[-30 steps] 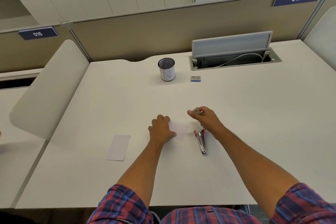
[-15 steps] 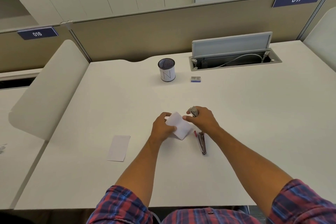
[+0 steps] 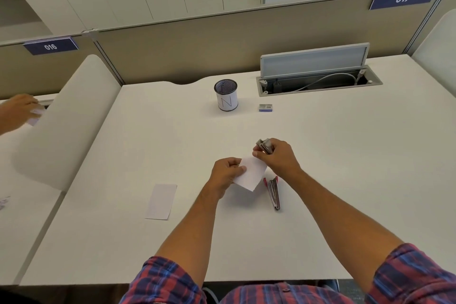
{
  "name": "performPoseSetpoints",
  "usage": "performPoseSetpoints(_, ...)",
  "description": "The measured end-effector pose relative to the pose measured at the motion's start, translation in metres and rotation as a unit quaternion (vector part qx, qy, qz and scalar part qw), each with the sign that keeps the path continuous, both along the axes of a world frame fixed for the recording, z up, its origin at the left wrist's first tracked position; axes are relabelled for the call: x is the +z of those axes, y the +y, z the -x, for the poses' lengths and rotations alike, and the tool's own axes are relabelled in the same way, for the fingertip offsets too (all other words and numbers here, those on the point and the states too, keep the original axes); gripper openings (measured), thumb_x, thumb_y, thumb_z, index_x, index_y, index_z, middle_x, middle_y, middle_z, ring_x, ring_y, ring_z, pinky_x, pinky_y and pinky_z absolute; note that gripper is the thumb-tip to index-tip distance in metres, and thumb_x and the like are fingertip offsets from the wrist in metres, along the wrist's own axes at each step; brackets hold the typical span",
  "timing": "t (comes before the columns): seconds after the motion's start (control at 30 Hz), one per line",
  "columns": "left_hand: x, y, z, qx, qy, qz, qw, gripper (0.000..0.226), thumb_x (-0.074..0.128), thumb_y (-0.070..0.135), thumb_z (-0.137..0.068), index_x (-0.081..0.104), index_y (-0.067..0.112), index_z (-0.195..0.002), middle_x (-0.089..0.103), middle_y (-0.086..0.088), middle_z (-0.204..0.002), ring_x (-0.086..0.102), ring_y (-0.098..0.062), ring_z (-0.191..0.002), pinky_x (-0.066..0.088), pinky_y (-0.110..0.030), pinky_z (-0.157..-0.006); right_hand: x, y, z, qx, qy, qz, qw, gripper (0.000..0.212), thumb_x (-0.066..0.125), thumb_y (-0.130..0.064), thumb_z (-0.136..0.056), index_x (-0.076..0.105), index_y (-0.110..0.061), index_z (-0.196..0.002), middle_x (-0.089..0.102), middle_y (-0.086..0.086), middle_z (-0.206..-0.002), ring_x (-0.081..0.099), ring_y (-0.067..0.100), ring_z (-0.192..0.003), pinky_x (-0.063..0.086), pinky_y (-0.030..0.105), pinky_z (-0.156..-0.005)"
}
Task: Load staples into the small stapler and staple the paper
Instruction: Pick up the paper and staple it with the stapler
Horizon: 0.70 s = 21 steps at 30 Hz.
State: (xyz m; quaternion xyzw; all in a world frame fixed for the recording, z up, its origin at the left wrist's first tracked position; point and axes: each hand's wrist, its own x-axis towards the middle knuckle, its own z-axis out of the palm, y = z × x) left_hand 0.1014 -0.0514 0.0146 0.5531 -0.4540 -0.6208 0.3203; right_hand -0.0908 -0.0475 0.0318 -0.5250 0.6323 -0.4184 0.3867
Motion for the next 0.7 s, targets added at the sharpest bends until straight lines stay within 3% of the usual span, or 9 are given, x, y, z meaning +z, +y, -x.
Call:
performPoseSetpoints(0.07, -0.004, 0.001, 0.001, 0.012, 0.007, 0.004, 1.000, 0.027, 0.079, 0.011, -0.075, 0.075, 0.007, -0.101, 0.077, -0.013, -0.095, 0.071, -0.025, -0.083, 0.055, -0.034, -0.074, 0.002, 0.000, 0.001, 0.002, 0.026, -0.003, 1.000, 0.027, 0.089, -0.023, -0.077, 0.072, -0.013, -0.095, 0.073, -0.004, -0.100, 0.066, 0.013, -0.090, 0.050, 0.026, -0.078)
performPoseSetpoints(0.13, -0.006, 0.001, 0.004, 0.044, 0.026, -0.001, 0.999, 0.023, 0.078, 0.006, -0.081, 0.073, 0.006, -0.104, 0.076, -0.017, -0.100, 0.071, -0.029, -0.088, 0.056, -0.040, -0.081, 0.003, -0.001, 0.004, 0.011, 0.056, -0.025, 0.998, 0.033, 0.089, -0.026, -0.077, 0.073, -0.009, -0.101, 0.073, 0.001, -0.102, 0.066, 0.018, -0.092, 0.051, 0.033, -0.082)
performPoseSetpoints(0.23, -0.004, 0.001, 0.007, 0.063, 0.064, -0.022, 0.996, 0.032, 0.079, 0.008, -0.077, 0.071, 0.003, -0.108, 0.074, -0.018, -0.103, 0.070, -0.032, -0.091, 0.056, -0.048, -0.087, 0.002, 0.001, 0.006, 0.018, 0.027, -0.017, 0.999, 0.012, 0.084, -0.014, -0.081, 0.076, -0.019, -0.089, 0.076, -0.001, -0.095, 0.070, 0.018, -0.092, 0.052, 0.030, -0.082)
performPoseSetpoints(0.33, -0.002, 0.002, 0.011, 0.069, 0.090, -0.052, 0.992, 0.022, 0.072, 0.003, -0.087, 0.069, 0.001, -0.109, 0.072, -0.017, -0.106, 0.068, -0.032, -0.094, 0.057, -0.046, -0.084, 0.006, 0.004, 0.003, 0.011, 0.036, 0.026, 0.999, 0.022, 0.080, -0.007, -0.082, 0.069, -0.025, -0.075, 0.076, -0.002, -0.091, 0.071, 0.016, -0.090, 0.053, 0.030, -0.082)
performPoseSetpoints(0.4, -0.001, 0.002, 0.015, 0.084, 0.105, -0.091, 0.987, 0.013, 0.064, 0.003, -0.094, 0.068, 0.006, -0.107, 0.072, -0.015, -0.105, 0.068, -0.028, -0.091, 0.060, -0.039, -0.076, 0.007, 0.006, 0.000, 0.014, 0.062, 0.079, 0.995, 0.024, 0.080, -0.002, -0.081, 0.064, -0.015, -0.070, 0.075, 0.004, -0.090, 0.071, 0.022, -0.089, 0.055, 0.035, -0.080)
performPoseSetpoints(0.47, 0.003, 0.003, 0.018, 0.108, 0.144, -0.151, 0.972, 0.012, 0.056, 0.008, -0.100, 0.065, 0.007, -0.108, 0.072, -0.014, -0.095, 0.069, -0.026, -0.084, 0.061, -0.038, -0.069, 0.008, 0.007, 0.000, 0.049, 0.134, 0.143, 0.979, 0.012, 0.078, 0.002, -0.081, 0.068, -0.004, -0.077, 0.073, 0.006, -0.089, 0.069, 0.027, -0.084, 0.055, 0.040, -0.075)
performPoseSetpoints(0.53, 0.009, 0.005, 0.019, 0.125, 0.210, -0.210, 0.947, 0.020, 0.050, 0.020, -0.105, 0.062, 0.005, -0.109, 0.074, -0.016, -0.086, 0.071, -0.029, -0.077, 0.061, -0.038, -0.063, 0.010, 0.009, 0.000, 0.108, 0.211, 0.187, 0.953, 0.010, 0.075, 0.002, -0.081, 0.074, -0.006, -0.086, 0.072, 0.003, -0.091, 0.067, 0.027, -0.081, 0.055, 0.040, -0.070)
performPoseSetpoints(0.63, 0.012, 0.002, 0.020, 0.146, 0.288, -0.244, 0.914, 0.046, 0.045, 0.044, -0.106, 0.058, 0.000, -0.111, 0.071, -0.024, -0.106, 0.072, -0.035, -0.084, 0.062, -0.040, -0.064, 0.012, 0.014, -0.001, 0.170, 0.275, 0.210, 0.923, 0.014, 0.074, 0.001, -0.081, 0.074, -0.011, -0.089, 0.072, 0.001, -0.090, 0.066, 0.026, -0.078, 0.050, 0.030, -0.063)
performPoseSetpoints(0.7, 0.013, 0.000, 0.020, 0.152, 0.306, -0.244, 0.908, 0.052, 0.051, 0.050, -0.102, 0.056, 0.000, -0.116, 0.067, -0.026, -0.113, 0.072, -0.037, -0.084, 0.063, -0.040, -0.065, 0.010, 0.016, -0.002, 0.188, 0.292, 0.213, 0.913, 0.014, 0.074, 0.000, -0.080, 0.073, -0.011, -0.088, 0.071, 0.001, -0.088, 0.065, 0.027, -0.076, 0.045, 0.026, -0.062)
